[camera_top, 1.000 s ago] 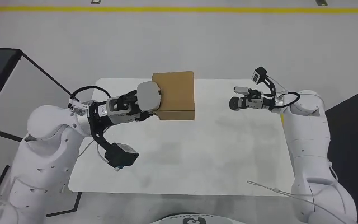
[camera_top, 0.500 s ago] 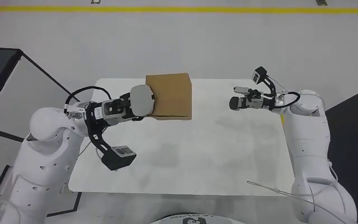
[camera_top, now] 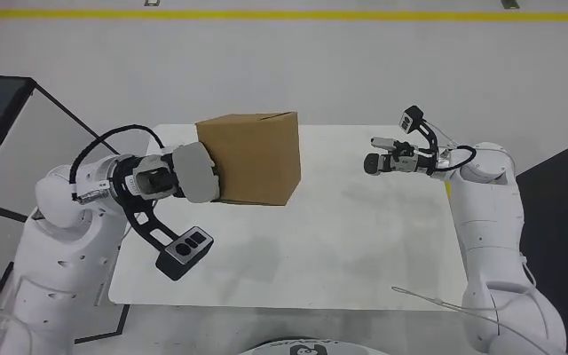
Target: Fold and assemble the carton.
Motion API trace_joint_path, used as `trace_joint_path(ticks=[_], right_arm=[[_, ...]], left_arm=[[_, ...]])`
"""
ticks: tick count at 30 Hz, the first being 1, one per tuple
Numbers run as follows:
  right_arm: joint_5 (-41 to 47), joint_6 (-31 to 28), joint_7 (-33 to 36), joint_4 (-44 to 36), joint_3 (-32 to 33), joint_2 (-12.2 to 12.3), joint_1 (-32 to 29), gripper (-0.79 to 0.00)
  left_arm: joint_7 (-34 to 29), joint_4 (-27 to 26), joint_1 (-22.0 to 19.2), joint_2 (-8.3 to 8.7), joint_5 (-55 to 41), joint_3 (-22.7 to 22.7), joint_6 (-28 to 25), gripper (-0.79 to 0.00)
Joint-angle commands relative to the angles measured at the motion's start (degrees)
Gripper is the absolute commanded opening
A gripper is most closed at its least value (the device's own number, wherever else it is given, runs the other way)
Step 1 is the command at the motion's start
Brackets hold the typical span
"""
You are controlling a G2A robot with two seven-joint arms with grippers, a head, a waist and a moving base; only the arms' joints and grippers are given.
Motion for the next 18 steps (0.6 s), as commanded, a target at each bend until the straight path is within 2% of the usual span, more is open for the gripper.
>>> trace_joint_path(ticks=[1,6,11,17,18], right_arm=[[0.0,0.0,0.0,0.0,0.0,0.0,0.0,0.0],[0.0,0.0,0.0,0.0,0.0,0.0,0.0,0.0],[0.0,0.0,0.0,0.0,0.0,0.0,0.0,0.0],[0.0,0.0,0.0,0.0,0.0,0.0,0.0,0.0],[0.0,0.0,0.0,0.0,0.0,0.0,0.0,0.0]], left_arm=[[0.5,-0.1,-0.3,-0.02,1.3,-0.6,2.1,-0.785],[1.5,-0.3,-0.3,-0.16,2.0,-1.3,6.3,-0.785],[2.1,0.1,0.0,-0.25,1.7,-1.6,7.4,-0.785],[2.8,1.1,0.5,-0.17,0.1,-1.0,1.7,-0.785],[2.1,2.1,1.3,-0.12,-0.8,-0.6,-1.7,-0.785]])
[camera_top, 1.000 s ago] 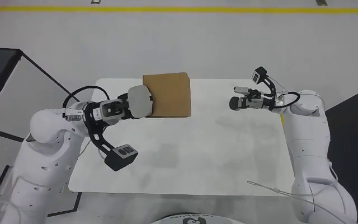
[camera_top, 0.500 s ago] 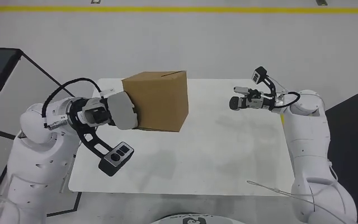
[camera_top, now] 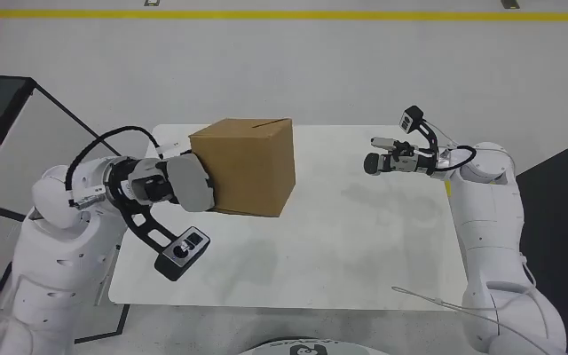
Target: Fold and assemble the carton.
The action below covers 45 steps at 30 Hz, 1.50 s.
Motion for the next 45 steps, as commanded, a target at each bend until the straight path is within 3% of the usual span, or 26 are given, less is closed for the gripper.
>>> trace_joint_path(ticks=[1,2,4,8,18,21,23,27,35,36,40,45], right_arm=[[0.0,0.0,0.0,0.0,0.0,0.0,0.0,0.0],[0.0,0.0,0.0,0.0,0.0,0.0,0.0,0.0],[0.0,0.0,0.0,0.0,0.0,0.0,0.0,0.0],[0.0,0.0,0.0,0.0,0.0,0.0,0.0,0.0],[0.0,0.0,0.0,0.0,0.0,0.0,0.0,0.0],[0.0,0.0,0.0,0.0,0.0,0.0,0.0,0.0],[0.0,0.0,0.0,0.0,0.0,0.0,0.0,0.0],[0.0,0.0,0.0,0.0,0.0,0.0,0.0,0.0],[0.0,0.0,0.0,0.0,0.0,0.0,0.0,0.0],[0.0,0.0,0.0,0.0,0.0,0.0,0.0,0.0],[0.0,0.0,0.0,0.0,0.0,0.0,0.0,0.0],[0.0,0.0,0.0,0.0,0.0,0.0,0.0,0.0]], left_arm=[[-1.6,1.1,1.1,0.11,-2.1,0.7,-7.8,-0.785],[-3.1,1.0,1.3,0.1,-4.3,0.8,-11.0,-0.785],[-6.2,1.9,2.7,0.44,-5.1,0.9,-22.3,-0.785],[-9.2,0.4,4.2,0.63,-8.8,0.1,-30.5,-0.785],[-11.5,0.6,4.9,0.68,-8.9,-0.5,-32.1,-0.785],[-16.5,0.3,4.6,0.7,-12.7,-0.1,-40.2,-0.785],[-20.6,1.5,4.7,0.79,-16.2,0.6,-49.1,-0.785],[-26.7,1.4,3.8,0.77,-21.5,2.0,-59.1,-0.785],[-27.1,1.5,3.7,0.77,-21.9,2.1,-59.5,-0.785],[-28.1,1.8,4.0,0.68,-23.9,2.3,-60.3,-0.785],[-33.0,4.3,2.3,0.47,-37.9,3.9,-73.6,-0.785],[-44.3,8.2,-0.8,-0.11,-55.6,5.8,-78.8,-0.785]])
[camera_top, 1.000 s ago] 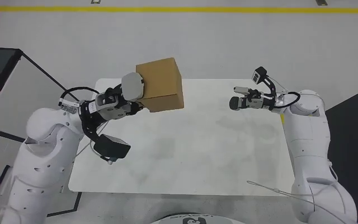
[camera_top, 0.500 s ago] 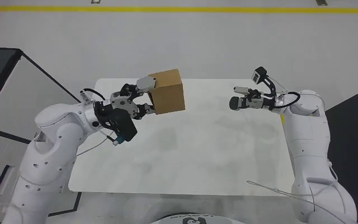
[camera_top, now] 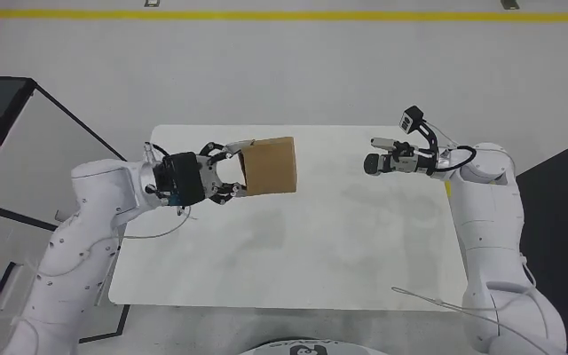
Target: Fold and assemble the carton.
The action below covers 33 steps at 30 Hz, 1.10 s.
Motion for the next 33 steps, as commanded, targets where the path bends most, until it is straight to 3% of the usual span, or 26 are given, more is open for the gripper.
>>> trace_joint_path(ticks=[1,6,9,14,17,25,29,31,33], right_arm=[[0.0,0.0,0.0,0.0,0.0,0.0,0.0,0.0],[0.0,0.0,0.0,0.0,0.0,0.0,0.0,0.0],[0.0,0.0,0.0,0.0,0.0,0.0,0.0,0.0],[0.0,0.0,0.0,0.0,0.0,0.0,0.0,0.0],[0.0,0.0,0.0,0.0,0.0,0.0,0.0,0.0],[0.0,0.0,0.0,0.0,0.0,0.0,0.0,0.0],[0.0,0.0,0.0,0.0,0.0,0.0,0.0,0.0],[0.0,0.0,0.0,0.0,0.0,0.0,0.0,0.0],[0.0,0.0,0.0,0.0,0.0,0.0,0.0,0.0]], left_arm=[[-3.1,0.0,-0.7,-0.05,-4.2,0.6,-0.3,-0.785],[-3.1,0.0,-0.7,-0.05,-4.2,0.6,-0.3,-0.785],[-3.0,2.2,0.7,-0.32,-10.5,2.0,-0.3,-0.785],[-16.3,8.8,-0.8,-0.13,-27.5,6.3,-0.6,-0.785],[-25.8,10.2,-2.7,0.08,-35.7,8.7,0.2,-0.785],[-27.7,9.0,-3.0,0.02,-35.6,9.3,1.5,-0.785],[-28.5,9.8,-3.5,-0.33,-32.8,12.0,-0.2,-0.785],[-30.5,12.1,-4.6,-0.58,-28.6,13.5,1.0,-0.785],[-28.2,14.6,-5.5,-1.22,-29.0,16.3,-0.1,-0.785]])
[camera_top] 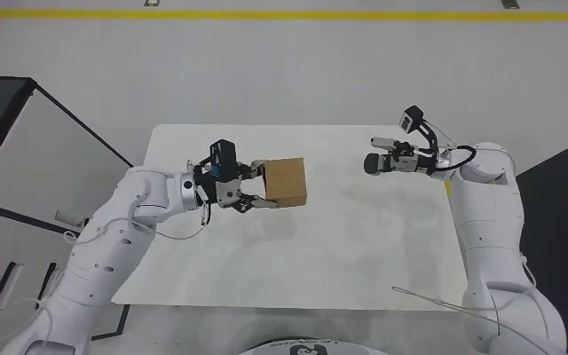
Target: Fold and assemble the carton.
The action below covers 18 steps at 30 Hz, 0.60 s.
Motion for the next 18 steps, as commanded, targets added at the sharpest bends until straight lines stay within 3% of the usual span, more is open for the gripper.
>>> trace_joint_path(ticks=[1,8,18], right_arm=[[0.0,0.0,0.0,0.0,0.0,0.0,0.0,0.0],[0.0,0.0,0.0,0.0,0.0,0.0,0.0,0.0],[0.0,0.0,0.0,0.0,0.0,0.0,0.0,0.0]], left_arm=[[2.7,4.0,-1.4,-0.74,-0.1,3.0,-0.6,-0.785],[13.4,15.4,-7.5,-3.77,5.0,13.5,-0.8,-0.785],[14.0,15.9,-7.6,-4.08,6.1,14.2,0.1,-0.785]])
